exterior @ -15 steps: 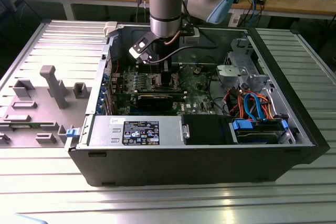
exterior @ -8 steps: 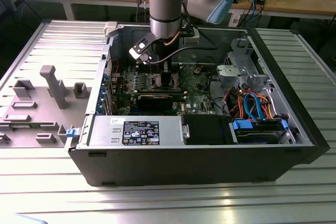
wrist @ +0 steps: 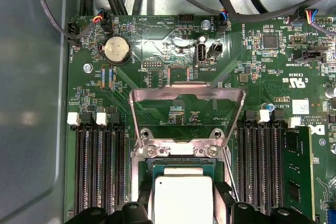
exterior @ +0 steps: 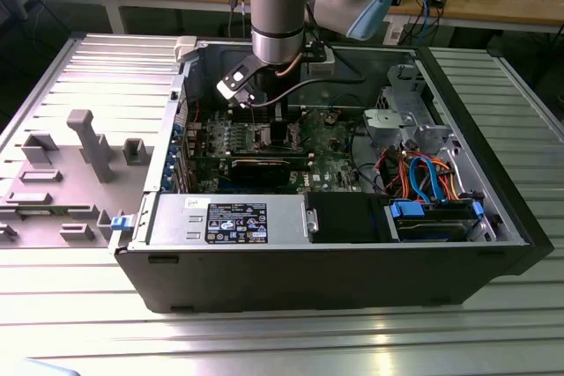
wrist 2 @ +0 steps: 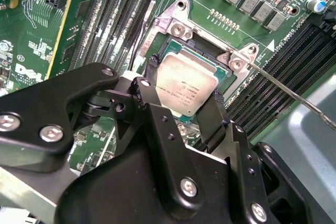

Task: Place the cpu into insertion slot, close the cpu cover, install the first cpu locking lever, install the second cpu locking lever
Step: 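Place the cpu into insertion slot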

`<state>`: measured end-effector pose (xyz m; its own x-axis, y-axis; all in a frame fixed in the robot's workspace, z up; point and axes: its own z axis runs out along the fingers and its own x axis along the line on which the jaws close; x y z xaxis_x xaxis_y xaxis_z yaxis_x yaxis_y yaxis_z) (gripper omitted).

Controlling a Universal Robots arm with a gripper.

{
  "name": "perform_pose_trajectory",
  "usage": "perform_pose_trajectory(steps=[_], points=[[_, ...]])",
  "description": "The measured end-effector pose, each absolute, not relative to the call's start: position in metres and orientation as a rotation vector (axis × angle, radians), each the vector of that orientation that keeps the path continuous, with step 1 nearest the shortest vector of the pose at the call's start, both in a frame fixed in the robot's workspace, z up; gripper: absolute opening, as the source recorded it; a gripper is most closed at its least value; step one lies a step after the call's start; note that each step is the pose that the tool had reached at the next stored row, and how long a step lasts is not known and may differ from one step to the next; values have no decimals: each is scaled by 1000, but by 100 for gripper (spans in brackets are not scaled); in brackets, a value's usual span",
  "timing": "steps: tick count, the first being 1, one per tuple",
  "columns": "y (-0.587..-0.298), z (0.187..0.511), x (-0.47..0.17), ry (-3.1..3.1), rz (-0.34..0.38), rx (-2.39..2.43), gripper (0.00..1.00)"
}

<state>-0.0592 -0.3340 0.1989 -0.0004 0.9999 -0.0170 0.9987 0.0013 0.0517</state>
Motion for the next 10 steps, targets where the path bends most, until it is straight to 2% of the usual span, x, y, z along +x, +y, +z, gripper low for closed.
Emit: perform_pose_trajectory(steps=[10], points=[[-334, 199, -59, 2188, 44, 2191, 54]])
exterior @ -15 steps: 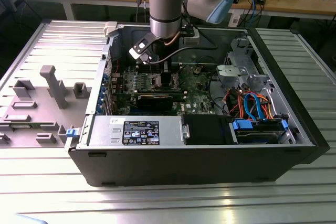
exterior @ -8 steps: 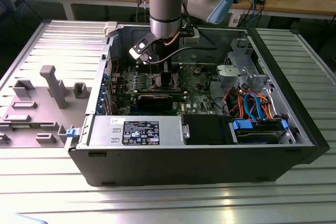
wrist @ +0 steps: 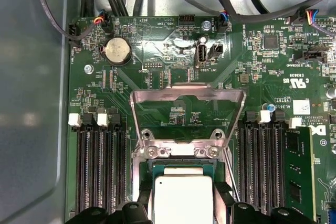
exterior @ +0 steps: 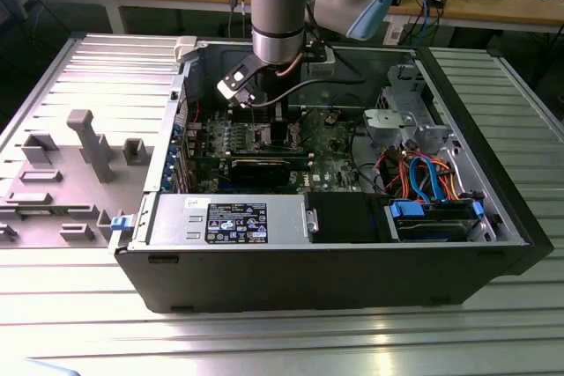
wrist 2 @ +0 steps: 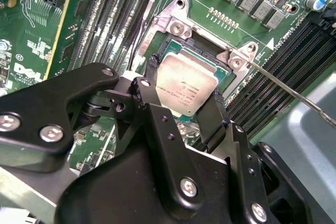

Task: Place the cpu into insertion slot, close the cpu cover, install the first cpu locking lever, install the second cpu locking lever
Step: 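Place the cpu into insertion slot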

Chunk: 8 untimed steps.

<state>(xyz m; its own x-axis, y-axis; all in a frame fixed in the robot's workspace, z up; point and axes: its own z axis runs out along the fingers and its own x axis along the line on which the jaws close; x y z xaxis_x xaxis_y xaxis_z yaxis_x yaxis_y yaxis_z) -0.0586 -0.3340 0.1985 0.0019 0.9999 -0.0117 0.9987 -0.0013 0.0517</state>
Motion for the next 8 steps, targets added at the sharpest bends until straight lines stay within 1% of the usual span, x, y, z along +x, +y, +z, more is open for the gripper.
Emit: perform_pose_trajectory(steps=[8], points=[[-334, 196, -59, 2187, 44, 2193, 54]])
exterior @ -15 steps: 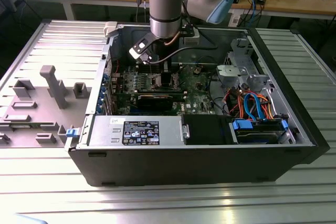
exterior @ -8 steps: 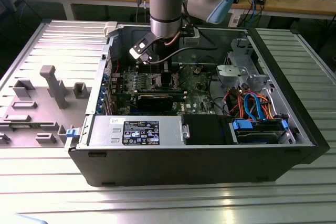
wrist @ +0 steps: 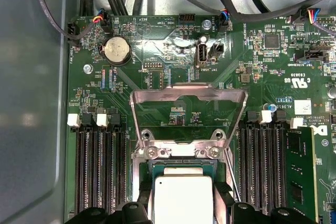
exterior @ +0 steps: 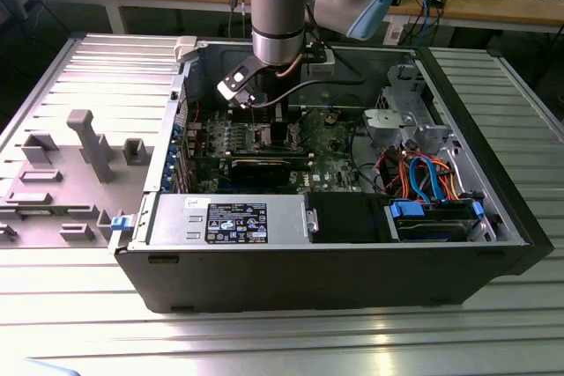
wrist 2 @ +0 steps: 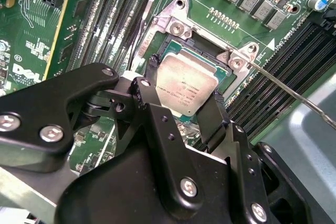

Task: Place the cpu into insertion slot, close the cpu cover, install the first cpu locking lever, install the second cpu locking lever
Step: 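Place the cpu into insertion slot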

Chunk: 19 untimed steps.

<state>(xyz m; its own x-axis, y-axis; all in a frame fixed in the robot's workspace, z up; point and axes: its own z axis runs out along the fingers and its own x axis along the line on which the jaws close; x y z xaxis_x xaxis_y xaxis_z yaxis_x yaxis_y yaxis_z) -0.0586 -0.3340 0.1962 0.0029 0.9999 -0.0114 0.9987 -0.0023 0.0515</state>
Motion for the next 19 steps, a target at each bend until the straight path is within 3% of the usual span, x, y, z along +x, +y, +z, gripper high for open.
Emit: perform_pose_trajectory(steps=[10, 13, 14, 19], points=[[-334, 196, -57, 2187, 45, 2193, 54], [-334, 196, -57, 2187, 45, 2193, 61], [-334, 196, -57, 2187, 44, 2193, 68], [-334, 198, -57, 2187, 44, 2193, 68]])
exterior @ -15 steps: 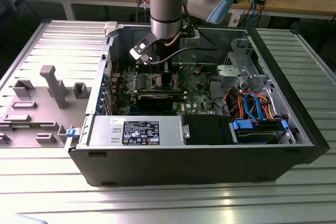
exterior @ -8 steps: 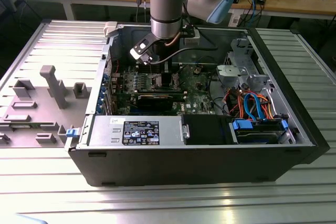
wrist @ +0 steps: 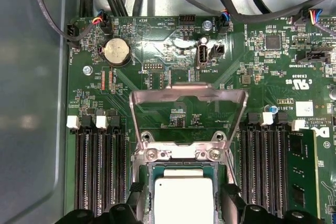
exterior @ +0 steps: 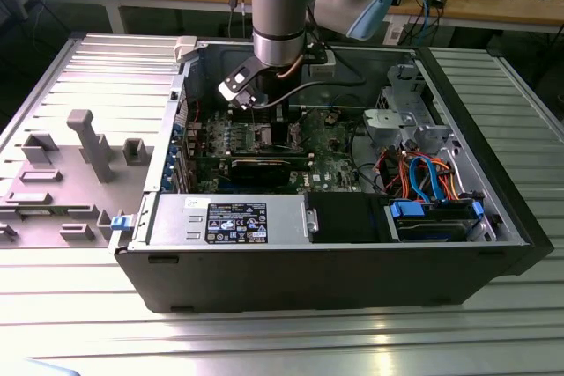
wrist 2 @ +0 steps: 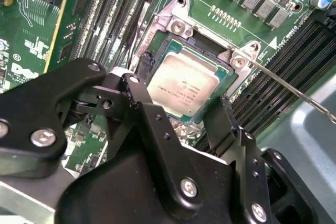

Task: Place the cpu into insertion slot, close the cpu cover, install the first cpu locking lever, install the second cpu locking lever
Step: 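Place the cpu into insertion slot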

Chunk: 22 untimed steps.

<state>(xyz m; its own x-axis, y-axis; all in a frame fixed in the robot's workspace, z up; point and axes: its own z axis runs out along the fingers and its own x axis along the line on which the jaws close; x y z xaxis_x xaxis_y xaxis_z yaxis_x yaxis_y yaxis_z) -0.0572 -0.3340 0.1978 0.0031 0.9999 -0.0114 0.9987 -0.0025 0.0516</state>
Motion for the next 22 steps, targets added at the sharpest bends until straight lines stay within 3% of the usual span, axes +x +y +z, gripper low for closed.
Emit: perform_pose_trajectory(steps=[8, 10, 11, 13, 14, 16, 18, 19, 22], points=[[-334, 211, -57, 2187, 43, 2193, 67], [-334, 215, -57, 2188, 43, 2194, 53], [-334, 217, -57, 2188, 42, 2194, 42], [-334, 220, -57, 2188, 41, 2194, 42], [-334, 221, -57, 2188, 41, 2194, 29], [-334, 222, -57, 2188, 40, 2195, 17], [-334, 222, -57, 2189, 41, 2195, 17], [-334, 222, -57, 2189, 41, 2195, 11], [-334, 223, -57, 2189, 40, 2195, 11]])
